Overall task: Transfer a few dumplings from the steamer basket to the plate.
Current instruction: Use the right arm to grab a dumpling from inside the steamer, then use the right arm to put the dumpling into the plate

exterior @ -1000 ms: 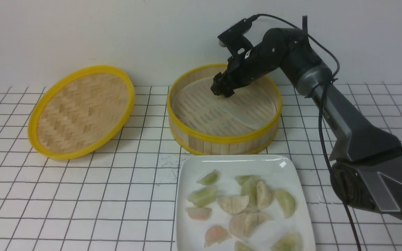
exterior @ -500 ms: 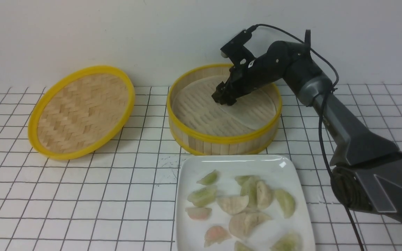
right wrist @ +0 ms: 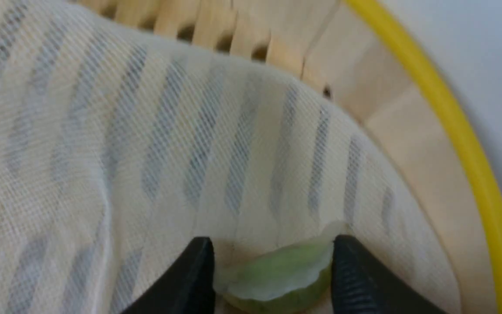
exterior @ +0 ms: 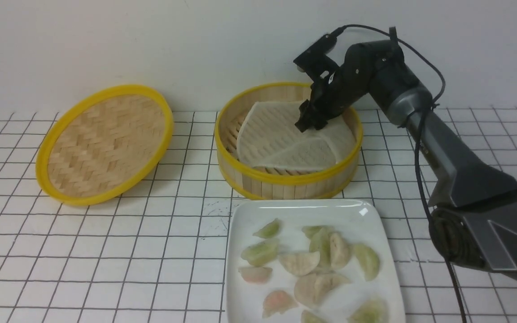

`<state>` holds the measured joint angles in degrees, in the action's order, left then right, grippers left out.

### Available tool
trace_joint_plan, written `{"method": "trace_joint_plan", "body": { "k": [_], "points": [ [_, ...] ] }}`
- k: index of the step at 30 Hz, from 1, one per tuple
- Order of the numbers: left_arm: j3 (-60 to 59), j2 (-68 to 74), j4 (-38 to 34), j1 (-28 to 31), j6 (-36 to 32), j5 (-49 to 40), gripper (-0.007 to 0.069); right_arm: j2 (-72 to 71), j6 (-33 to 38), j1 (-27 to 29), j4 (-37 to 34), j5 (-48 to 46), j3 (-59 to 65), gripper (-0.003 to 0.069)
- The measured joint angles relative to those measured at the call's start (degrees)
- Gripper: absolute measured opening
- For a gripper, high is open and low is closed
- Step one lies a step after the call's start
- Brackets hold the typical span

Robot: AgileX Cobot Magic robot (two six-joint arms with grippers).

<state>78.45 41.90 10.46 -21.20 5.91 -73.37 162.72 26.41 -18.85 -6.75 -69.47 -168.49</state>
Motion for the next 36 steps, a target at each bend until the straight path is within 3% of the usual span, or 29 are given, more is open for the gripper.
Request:
{"method": "trace_joint_plan", "body": {
  "k": [11,21,29,33,34,36],
  "points": [
    [0.00,1.95,-0.03,0.00,0.00,0.00,-0.0006,-5.63,-1.91,0.06,-5.70,-2.88,0.03,0.0316],
    [0.00,4.16,-0.06,0.00,0.00,0.00,-0.0006,-19.07,-17.86,0.06,-4.41,-3.56,5.58,0.0316],
    [0.00,6.29,0.02,0.00,0.00,0.00,-0.0006,-49.68,-19.28,-1.69,-7.07,-2.38,48.60,0.0316],
    [0.00,8.98,-0.42,0.00,-0.99,0.00,-0.0006,-65.13,-19.28,-6.79,-8.39,-0.61,76.68,0.0316],
    [0.00,9.50,-0.54,0.00,-1.32,0.00,-0.0006,-65.49,-19.28,-7.33,-8.39,-0.01,78.81,0.0316],
    [0.00,11.96,-2.00,0.00,-2.24,0.05,-0.0006,-67.86,-20.24,-10.05,-8.79,6.14,90.52,0.0316]
  ]
}}
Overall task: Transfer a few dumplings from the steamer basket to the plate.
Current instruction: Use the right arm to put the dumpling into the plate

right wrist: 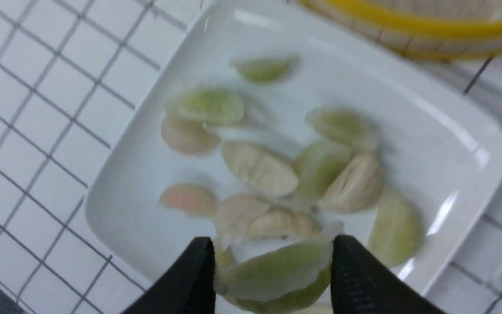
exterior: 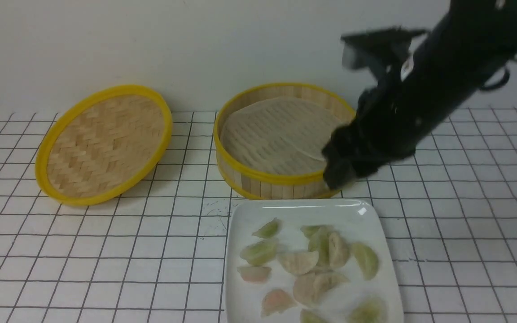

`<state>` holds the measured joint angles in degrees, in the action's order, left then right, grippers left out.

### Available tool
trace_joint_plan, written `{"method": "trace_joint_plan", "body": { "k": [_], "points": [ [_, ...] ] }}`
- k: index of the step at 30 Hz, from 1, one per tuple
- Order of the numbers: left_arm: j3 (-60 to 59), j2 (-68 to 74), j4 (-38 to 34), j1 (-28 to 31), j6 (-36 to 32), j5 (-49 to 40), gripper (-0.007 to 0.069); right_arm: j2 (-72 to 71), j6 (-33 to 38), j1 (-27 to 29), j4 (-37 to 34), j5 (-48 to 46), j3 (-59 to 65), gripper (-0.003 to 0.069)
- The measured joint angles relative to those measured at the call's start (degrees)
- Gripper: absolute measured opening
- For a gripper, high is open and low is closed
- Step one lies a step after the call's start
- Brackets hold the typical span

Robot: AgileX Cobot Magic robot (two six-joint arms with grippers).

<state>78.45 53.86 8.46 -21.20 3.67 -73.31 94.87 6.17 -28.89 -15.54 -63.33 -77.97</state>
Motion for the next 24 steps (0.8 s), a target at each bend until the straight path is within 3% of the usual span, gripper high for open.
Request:
{"method": "trace_joint_plan", "body": {
  "k": [4,9,11,17,20,23,24],
  "points": [
    [0.00,2.09,-2.21,0.00,-0.68,0.12,-0.0006,1.11,-2.19,-1.42,-0.17,9.54,8.53,0.0316],
    [0.00,2.93,-5.56,0.00,-2.36,0.16,-0.0006,5.21,-3.44,-1.54,-0.26,16.04,10.36,0.0316],
    [0.00,2.93,-6.40,0.00,-2.50,0.16,-0.0006,6.45,-3.51,-1.54,-0.83,16.43,10.01,0.0329],
    [0.00,2.93,-7.14,0.00,-2.75,0.16,-0.0006,7.83,-3.67,-1.56,-1.45,17.47,7.61,0.0505],
    [0.00,2.93,-7.55,0.00,-2.75,0.16,-0.0006,7.16,-3.83,-1.56,-1.45,15.50,6.12,0.0551],
    [0.00,2.88,-8.46,0.00,-2.75,0.16,-0.0006,5.71,-3.83,-1.56,-1.45,11.95,3.92,0.0560],
    [0.00,2.88,-8.88,0.00,-2.75,0.16,-0.0006,3.49,-3.94,-1.56,-0.87,8.17,2.52,0.0519]
  ]
}}
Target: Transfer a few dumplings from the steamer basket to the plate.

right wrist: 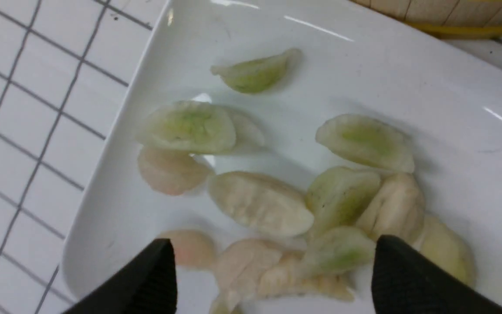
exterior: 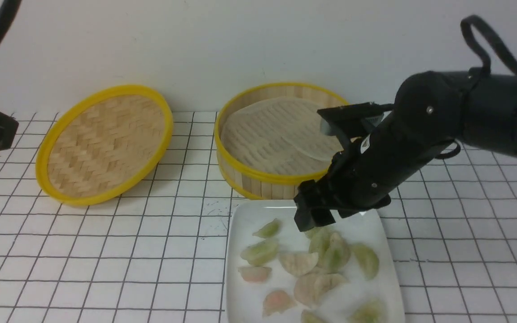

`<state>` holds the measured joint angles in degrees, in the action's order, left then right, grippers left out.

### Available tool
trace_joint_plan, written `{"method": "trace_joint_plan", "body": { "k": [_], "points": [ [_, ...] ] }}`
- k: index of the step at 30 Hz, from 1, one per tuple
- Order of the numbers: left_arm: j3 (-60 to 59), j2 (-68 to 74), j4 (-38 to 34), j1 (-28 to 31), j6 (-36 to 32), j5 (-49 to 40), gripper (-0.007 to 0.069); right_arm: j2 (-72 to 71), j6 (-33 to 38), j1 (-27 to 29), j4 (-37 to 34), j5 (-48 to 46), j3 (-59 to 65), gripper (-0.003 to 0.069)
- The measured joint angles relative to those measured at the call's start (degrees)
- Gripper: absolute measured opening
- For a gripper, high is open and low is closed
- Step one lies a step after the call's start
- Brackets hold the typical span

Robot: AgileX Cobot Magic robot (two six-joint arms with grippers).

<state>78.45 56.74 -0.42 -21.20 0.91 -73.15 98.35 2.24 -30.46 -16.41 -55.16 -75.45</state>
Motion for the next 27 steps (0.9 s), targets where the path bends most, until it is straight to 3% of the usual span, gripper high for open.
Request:
{"method": "trace_joint_plan", "body": {
  "k": [3,6,8,12,18,27],
  "points": [
    [0.00,-0.27,-1.04,0.00,-0.07,0.00,-0.0006,-4.85,-1.35,0.00,1.42,-4.67,-0.83,0.0385],
    [0.00,-1.14,-1.86,0.00,-0.91,0.00,-0.0006,-15.31,-5.43,0.00,3.89,-9.22,-1.07,0.0126],
    [0.00,-1.78,-2.29,0.00,-1.37,0.00,-0.0006,-24.34,-7.64,0.00,5.35,-8.97,-0.49,0.0034],
    [0.00,-3.34,-3.57,0.00,-1.54,0.00,-0.0006,-41.85,-10.70,0.00,7.91,-2.83,4.93,-0.0006],
    [0.00,-6.72,-5.49,0.00,-2.58,1.18,-0.0006,-73.25,-12.43,0.00,13.75,17.48,28.67,-0.0015],
    [-0.12,-10.42,-11.25,0.00,-2.52,1.65,-0.0006,-92.62,-15.90,0.00,17.89,24.43,45.03,-0.0015]
  ]
}}
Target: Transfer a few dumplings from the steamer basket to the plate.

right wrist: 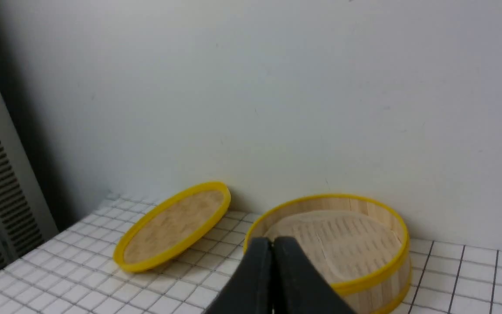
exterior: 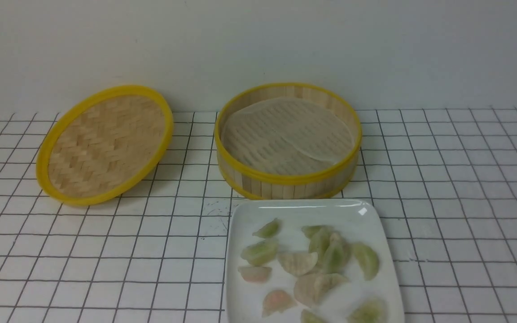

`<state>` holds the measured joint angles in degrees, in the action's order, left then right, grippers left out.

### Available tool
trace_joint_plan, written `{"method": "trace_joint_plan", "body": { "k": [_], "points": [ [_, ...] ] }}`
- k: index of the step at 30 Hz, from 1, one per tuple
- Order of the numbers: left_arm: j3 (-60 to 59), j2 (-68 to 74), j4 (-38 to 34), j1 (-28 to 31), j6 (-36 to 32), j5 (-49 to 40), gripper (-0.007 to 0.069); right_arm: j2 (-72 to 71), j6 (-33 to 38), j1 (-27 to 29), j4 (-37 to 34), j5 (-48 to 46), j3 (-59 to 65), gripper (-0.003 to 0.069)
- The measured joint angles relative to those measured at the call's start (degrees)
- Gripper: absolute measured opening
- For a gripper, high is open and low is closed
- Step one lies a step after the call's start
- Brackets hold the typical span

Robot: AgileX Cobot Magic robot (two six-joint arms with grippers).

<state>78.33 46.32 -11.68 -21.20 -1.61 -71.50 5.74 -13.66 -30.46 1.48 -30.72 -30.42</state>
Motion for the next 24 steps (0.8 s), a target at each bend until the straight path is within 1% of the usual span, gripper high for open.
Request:
{"method": "trace_joint_plan", "body": {
  "k": [3,6,12,15,19,24],
  "points": [
    [-1.50,-3.67,-1.39,0.00,0.00,0.89,-0.0006,-3.98,-0.21,0.00,0.00,0.45,1.18,-0.0015],
    [-6.42,-10.85,-1.00,0.00,0.23,5.70,-0.0006,-6.45,-0.26,0.00,0.00,1.04,1.36,-0.0015],
    [-23.25,-28.79,0.34,0.00,1.61,21.20,-0.0006,-6.75,-1.70,0.00,0.00,1.04,1.36,-0.0015],
    [-32.29,-36.97,0.29,0.00,3.24,25.56,-0.0006,-6.75,-1.88,0.00,0.00,0.98,1.47,-0.0015],
    [-39.52,-43.80,0.29,0.00,4.38,29.32,-0.0006,-6.75,-1.89,0.00,0.00,0.62,1.78,-0.0015],
    [-44.18,-47.27,0.07,0.00,4.48,30.44,-0.0006,-6.75,-1.89,0.00,0.00,0.57,1.79,-0.0015]
  ]
}}
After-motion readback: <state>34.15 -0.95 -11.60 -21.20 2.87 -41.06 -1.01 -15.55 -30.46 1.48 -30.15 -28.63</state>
